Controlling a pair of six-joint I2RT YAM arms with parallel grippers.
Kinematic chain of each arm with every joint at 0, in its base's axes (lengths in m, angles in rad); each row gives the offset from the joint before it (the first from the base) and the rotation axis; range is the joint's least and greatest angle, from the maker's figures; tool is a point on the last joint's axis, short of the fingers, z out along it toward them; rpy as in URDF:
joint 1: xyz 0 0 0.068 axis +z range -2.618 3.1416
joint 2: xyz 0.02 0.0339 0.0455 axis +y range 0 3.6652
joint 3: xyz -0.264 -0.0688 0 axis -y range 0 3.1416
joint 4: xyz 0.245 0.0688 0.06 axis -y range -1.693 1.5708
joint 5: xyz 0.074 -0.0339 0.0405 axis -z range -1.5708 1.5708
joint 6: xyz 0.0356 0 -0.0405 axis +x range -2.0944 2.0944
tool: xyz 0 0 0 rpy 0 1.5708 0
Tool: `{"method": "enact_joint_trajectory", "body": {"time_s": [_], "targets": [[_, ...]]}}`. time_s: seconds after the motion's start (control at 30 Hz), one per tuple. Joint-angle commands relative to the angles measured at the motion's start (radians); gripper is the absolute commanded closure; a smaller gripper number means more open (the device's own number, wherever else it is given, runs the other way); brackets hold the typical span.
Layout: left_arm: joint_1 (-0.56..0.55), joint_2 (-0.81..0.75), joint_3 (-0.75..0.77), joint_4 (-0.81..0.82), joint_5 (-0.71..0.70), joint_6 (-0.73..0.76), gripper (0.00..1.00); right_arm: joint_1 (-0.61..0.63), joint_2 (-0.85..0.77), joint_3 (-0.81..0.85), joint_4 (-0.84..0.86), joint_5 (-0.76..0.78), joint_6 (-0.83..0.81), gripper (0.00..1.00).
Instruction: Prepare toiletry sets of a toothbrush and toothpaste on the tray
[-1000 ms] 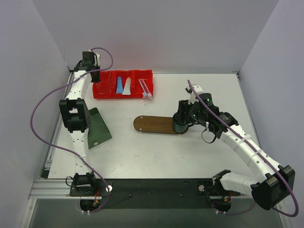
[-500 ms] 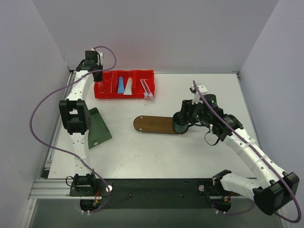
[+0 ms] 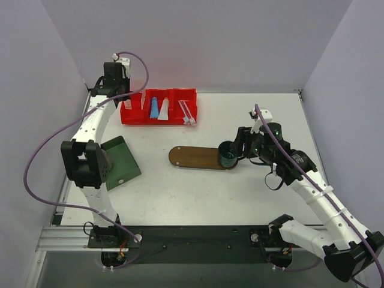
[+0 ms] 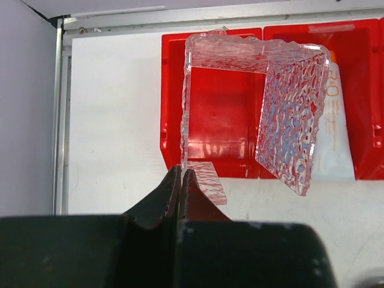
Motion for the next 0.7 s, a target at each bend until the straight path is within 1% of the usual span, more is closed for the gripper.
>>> {"method": "enact_joint_trajectory", "body": {"time_s": [0.0, 0.03, 0.07, 0.1, 0.13, 0.2, 0.23, 0.3, 0.33, 0.37, 0.4, 0.43, 0.5, 0.53, 0.6, 0.67], "targets": [[-0.043, -0.195, -0.131, 0.152, -0.034, 0.011, 1.00, -0.008, -0.013, 0.046, -0.015, 0.025, 0.053, 0.49], [-0.057, -0.259, -0.162, 0.168, -0.049, 0.015, 1.00, -0.008, -0.006, 0.066, -0.015, 0.023, 0.062, 0.49], [-0.072, -0.291, -0.198, 0.189, -0.066, 0.021, 1.00, -0.006, -0.001, 0.077, -0.016, 0.022, 0.073, 0.49], [-0.109, -0.322, -0.253, 0.195, -0.083, 0.032, 1.00, -0.006, 0.005, 0.086, -0.018, 0.022, 0.097, 0.49], [-0.126, -0.380, -0.283, 0.200, -0.103, 0.032, 1.00, -0.005, 0.019, 0.109, -0.018, 0.023, 0.111, 0.50], [-0.181, -0.439, -0.340, 0.208, -0.115, 0.032, 1.00, 0.005, 0.034, 0.132, -0.015, 0.016, 0.143, 0.50], [-0.204, -0.497, -0.405, 0.212, -0.139, 0.031, 1.00, 0.011, 0.055, 0.145, -0.013, 0.014, 0.168, 0.47], [-0.245, -0.554, -0.464, 0.226, -0.155, 0.019, 1.00, 0.060, 0.095, 0.180, 0.001, 0.028, 0.180, 0.43], [-0.288, -0.601, -0.510, 0.228, -0.159, 0.015, 1.00, 0.083, 0.109, 0.194, 0.004, 0.048, 0.187, 0.41], [-0.310, -0.623, -0.534, 0.229, -0.182, 0.011, 1.00, 0.115, 0.125, 0.227, 0.008, 0.063, 0.190, 0.41], [-0.331, -0.644, -0.556, 0.234, -0.187, -0.004, 1.00, 0.158, 0.155, 0.238, 0.016, 0.110, 0.196, 0.41], [-0.370, -0.682, -0.602, 0.237, -0.189, -0.011, 1.00, 0.167, 0.172, 0.252, 0.025, 0.105, 0.208, 0.40], [-0.417, -0.728, -0.643, 0.263, -0.193, -0.026, 1.00, 0.176, 0.218, 0.270, 0.076, 0.082, 0.274, 0.41], [-0.468, -0.739, -0.662, 0.278, -0.207, -0.028, 1.00, 0.178, 0.233, 0.276, 0.094, 0.075, 0.294, 0.41], [-0.522, -0.765, -0.703, 0.291, -0.262, -0.018, 1.00, 0.187, 0.290, 0.316, 0.130, 0.042, 0.332, 0.39], [-0.581, -0.778, -0.745, 0.314, -0.271, -0.018, 1.00, 0.193, 0.333, 0.352, 0.133, 0.043, 0.348, 0.38]]}}
